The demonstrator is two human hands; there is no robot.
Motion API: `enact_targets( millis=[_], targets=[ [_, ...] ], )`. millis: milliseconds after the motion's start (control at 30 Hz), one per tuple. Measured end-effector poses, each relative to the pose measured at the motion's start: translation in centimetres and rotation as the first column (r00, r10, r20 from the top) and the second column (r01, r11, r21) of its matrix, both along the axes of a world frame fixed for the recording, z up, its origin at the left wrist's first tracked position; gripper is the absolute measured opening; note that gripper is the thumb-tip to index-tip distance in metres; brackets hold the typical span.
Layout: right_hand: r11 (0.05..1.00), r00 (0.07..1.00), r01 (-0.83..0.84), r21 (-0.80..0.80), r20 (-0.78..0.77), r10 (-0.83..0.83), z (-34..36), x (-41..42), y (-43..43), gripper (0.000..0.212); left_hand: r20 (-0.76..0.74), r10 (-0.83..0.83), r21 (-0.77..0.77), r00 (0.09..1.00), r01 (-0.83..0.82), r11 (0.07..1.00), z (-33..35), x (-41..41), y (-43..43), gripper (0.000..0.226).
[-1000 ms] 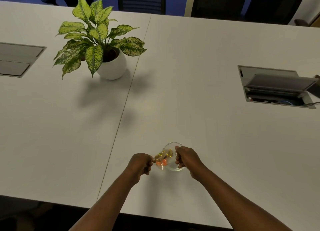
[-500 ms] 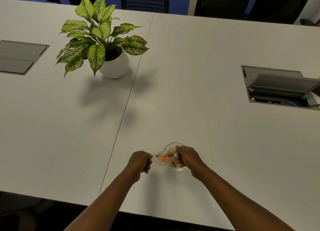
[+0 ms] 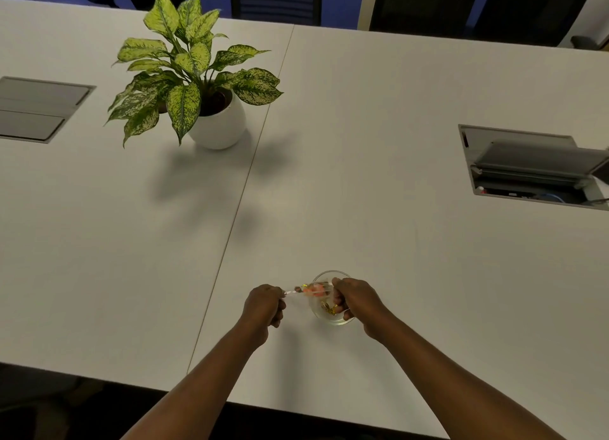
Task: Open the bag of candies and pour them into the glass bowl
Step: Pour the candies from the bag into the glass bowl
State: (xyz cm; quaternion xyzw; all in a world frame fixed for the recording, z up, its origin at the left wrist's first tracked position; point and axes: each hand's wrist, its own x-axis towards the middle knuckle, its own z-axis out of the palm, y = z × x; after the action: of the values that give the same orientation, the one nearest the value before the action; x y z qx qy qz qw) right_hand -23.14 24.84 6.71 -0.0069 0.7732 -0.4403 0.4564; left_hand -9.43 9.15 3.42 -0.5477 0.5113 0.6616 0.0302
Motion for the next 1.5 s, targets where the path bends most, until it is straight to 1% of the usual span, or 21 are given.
enact_targets(
  millis=[300, 400, 567, 800, 967, 1067, 1233, 1367, 1500],
  targets=[
    [0.999, 0.999, -0.046, 0.008, 0.003, 0.046, -0.2, 0.2, 0.5, 0.033, 0.006, 0.02, -0.008, 1.0, -0.02, 1.0, -0.1, 0.0, 0.6, 0.01],
    [0.999, 0.999, -0.05, 0.006, -0.003, 0.05, -0.2, 0.2, 0.6, 0.033, 0.008, -0.02, -0.018, 1.0, 0.02, 1.0, -0.1, 0.0, 0.8, 0.009],
    [0.998, 0.998, -0.056, -0.004, 0.004, 0.056, 0.0, 0.2, 0.7, 0.031, 0.013, -0.019, -0.015, 1.0, 0.019, 1.0, -0.2, 0.0, 0.6, 0.009],
    [0.997, 0.997, -0.08, -0.007, 0.023, 0.08, -0.1, 0.4, 0.8, 0.029, 0.009, 0.035, -0.006, 0.999, -0.034, 0.999, 0.0, -0.3, 0.6, 0.01],
    [0.996, 0.996, -0.092, 0.009, 0.015, 0.092, -0.1, 0.4, 0.8, 0.029, 0.015, 0.023, -0.011, 1.0, -0.023, 1.0, -0.1, 0.0, 0.6, 0.011],
    [0.996, 0.996, -0.09, 0.001, 0.026, 0.09, -0.1, 0.4, 1.0, 0.027, 0.016, 0.016, -0.001, 1.0, -0.016, 1.0, -0.1, 0.1, 0.9, 0.01],
    [0.996, 0.995, -0.088, -0.002, 0.05, 0.088, -0.1, 0.6, 1.2, 0.024, 0.006, 0.064, 0.033, 0.998, -0.065, 0.997, 0.4, 0.0, 1.6, 0.009],
    [0.999, 0.995, -0.051, -0.005, 0.091, 0.052, -0.5, 0.5, 1.5, 0.027, -0.008, 0.09, 0.134, 0.996, -0.088, 0.987, 1.1, -0.4, 1.9, 0.009],
    [1.0, 0.991, -0.006, -0.008, 0.135, 0.007, -0.7, 0.6, 1.7, 0.028, -0.014, 0.108, 0.132, 0.994, -0.105, 0.986, 1.4, -0.5, 1.9, 0.009]
  ],
)
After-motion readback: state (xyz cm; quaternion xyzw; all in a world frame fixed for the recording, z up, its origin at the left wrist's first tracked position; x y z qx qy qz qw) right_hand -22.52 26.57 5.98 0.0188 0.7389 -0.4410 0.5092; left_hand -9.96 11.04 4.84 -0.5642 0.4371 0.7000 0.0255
